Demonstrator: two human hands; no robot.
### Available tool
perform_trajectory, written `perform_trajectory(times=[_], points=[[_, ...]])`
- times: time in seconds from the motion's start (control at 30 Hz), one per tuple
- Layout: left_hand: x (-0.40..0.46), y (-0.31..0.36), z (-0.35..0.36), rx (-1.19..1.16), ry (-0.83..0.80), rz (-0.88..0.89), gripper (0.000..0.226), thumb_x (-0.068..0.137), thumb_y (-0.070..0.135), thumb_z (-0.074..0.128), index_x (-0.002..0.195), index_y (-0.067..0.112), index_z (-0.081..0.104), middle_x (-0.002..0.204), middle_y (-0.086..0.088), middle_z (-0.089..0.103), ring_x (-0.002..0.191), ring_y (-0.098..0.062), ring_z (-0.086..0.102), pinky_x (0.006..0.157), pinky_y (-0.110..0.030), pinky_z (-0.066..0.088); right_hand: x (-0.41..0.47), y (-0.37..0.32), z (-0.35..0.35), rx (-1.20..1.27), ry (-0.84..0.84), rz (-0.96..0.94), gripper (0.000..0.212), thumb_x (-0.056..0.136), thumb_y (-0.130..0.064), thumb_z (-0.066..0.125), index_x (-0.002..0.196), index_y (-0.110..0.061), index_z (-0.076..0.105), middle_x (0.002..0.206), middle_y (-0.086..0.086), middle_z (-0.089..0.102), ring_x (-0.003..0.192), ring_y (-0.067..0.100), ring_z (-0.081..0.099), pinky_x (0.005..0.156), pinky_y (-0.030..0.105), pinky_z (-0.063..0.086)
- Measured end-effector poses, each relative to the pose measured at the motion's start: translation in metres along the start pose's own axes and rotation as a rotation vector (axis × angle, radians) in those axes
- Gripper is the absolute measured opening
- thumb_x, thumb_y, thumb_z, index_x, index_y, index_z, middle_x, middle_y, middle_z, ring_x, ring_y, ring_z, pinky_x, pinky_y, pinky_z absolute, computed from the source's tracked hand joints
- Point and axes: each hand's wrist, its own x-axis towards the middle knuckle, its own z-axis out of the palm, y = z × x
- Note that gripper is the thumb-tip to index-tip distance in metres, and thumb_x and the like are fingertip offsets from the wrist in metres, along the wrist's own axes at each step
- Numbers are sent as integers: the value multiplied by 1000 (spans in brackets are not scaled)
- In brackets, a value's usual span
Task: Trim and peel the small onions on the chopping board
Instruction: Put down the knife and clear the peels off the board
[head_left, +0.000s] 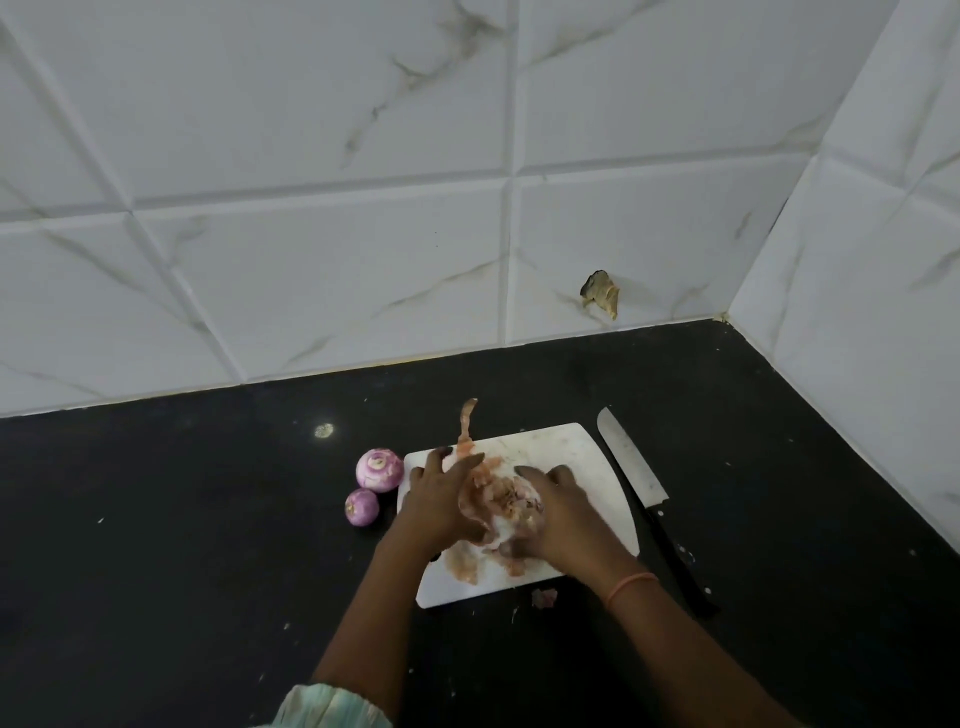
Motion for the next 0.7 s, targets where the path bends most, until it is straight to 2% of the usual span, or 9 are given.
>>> perform_trajectory(times=[0.07, 0.1, 0.2, 0.27, 0.33, 0.43, 0.5, 0.57, 0.7], points=[[4, -1, 11, -31, 12, 8, 89, 74, 28, 85, 149, 38, 39, 155, -2, 29, 137, -30, 31, 111, -38, 34, 2, -7, 11, -140, -103, 13, 100, 67, -30, 86, 146, -38, 25, 133, 1, 27, 120, 23, 46, 103, 38, 46], [6, 0, 17, -67, 49, 17, 80, 74, 24, 83, 144, 38, 47, 147, -1, 38, 131, -28, 38, 107, -33, 35, 4, -8, 17, -150, -93, 15, 96, 69, -25, 85, 145, -39, 27, 131, 1, 28, 115, 23, 50, 102, 37, 48], [6, 0, 30, -226, 180, 23, 48, 77, 13, 76, 122, 29, 69, 112, 1, 53, 104, -22, 57, 82, -14, 35, 9, -8, 31, -42, 49, -11, 57, 84, -19, 71, 132, -37, 47, 119, -3, 37, 99, 18, 58, 93, 30, 52], [2, 4, 32, -288, 230, 25, 29, 82, 6, 71, 109, 18, 74, 96, 2, 52, 81, -14, 55, 64, -7, 36, 10, -8, 33, -27, 129, -40, 25, 91, -17, 59, 115, -26, 60, 108, -6, 43, 92, 15, 58, 86, 24, 51], [-1, 6, 32, -343, 256, 11, 24, 84, 2, 69, 104, 14, 75, 94, 2, 56, 72, -5, 49, 61, -4, 39, 11, -9, 34, -1, 201, -57, 16, 93, -11, 54, 101, -19, 65, 101, -5, 51, 88, 13, 57, 80, 22, 51], [-3, 8, 32, -423, 283, -17, 24, 81, 2, 72, 99, 17, 76, 99, -2, 67, 79, -16, 64, 71, -17, 49, 10, -13, 30, 68, 297, -76, 19, 87, -1, 58, 88, -16, 68, 89, -4, 57, 82, 13, 58, 71, 17, 49], [-3, 7, 31, -473, 299, -16, 20, 79, 2, 72, 90, 18, 76, 94, -3, 72, 75, -19, 70, 75, -29, 56, 9, -16, 25, 167, 351, -73, 19, 84, 3, 62, 85, -14, 71, 84, -4, 59, 77, 13, 59, 63, 10, 45], [-5, 6, 25, -545, 314, -1, 18, 79, -1, 72, 89, 14, 77, 89, -6, 74, 70, -18, 72, 75, -35, 59, 7, -16, 20, 249, 403, -71, 16, 82, 4, 67, 87, -10, 73, 85, -1, 64, 77, 10, 62, 63, 7, 45], [-16, 11, 11, -630, 340, 7, 16, 81, -3, 70, 86, 11, 77, 85, -7, 75, 75, -21, 73, 77, -38, 60, -1, -15, 10, 334, 451, -77, 12, 78, -1, 75, 86, -10, 76, 83, -2, 71, 80, 12, 67, 74, 26, 55]])
